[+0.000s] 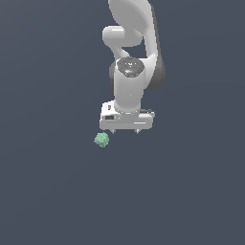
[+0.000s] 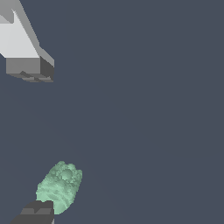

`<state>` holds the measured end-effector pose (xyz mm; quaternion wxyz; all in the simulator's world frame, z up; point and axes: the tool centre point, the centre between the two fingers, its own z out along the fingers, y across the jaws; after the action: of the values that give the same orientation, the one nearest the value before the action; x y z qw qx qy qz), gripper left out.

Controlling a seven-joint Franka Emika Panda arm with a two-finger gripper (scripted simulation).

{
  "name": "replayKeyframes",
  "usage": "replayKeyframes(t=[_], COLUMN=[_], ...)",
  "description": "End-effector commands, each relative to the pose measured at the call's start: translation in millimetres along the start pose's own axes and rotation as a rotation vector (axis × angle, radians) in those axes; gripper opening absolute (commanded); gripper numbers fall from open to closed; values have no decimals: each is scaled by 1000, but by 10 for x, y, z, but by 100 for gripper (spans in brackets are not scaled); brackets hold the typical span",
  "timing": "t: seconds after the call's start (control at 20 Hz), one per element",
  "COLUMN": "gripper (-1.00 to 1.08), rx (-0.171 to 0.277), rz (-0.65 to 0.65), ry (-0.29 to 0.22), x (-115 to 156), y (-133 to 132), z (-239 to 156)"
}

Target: Pick up the object and move it to a goal position.

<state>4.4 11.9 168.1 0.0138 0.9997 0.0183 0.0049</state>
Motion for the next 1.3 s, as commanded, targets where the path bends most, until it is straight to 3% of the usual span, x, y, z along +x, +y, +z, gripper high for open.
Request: replayKeyframes(t=[0.0,0.7,0.95,1.25], gripper=[100,100,100,100], rx=[0,-3,9,23], rz=[0,20,122,331], ry=[0,-8,-11,-15], x=[0,-47,-109,-286], y=[0,26,275,781], z=[0,-35,160,533])
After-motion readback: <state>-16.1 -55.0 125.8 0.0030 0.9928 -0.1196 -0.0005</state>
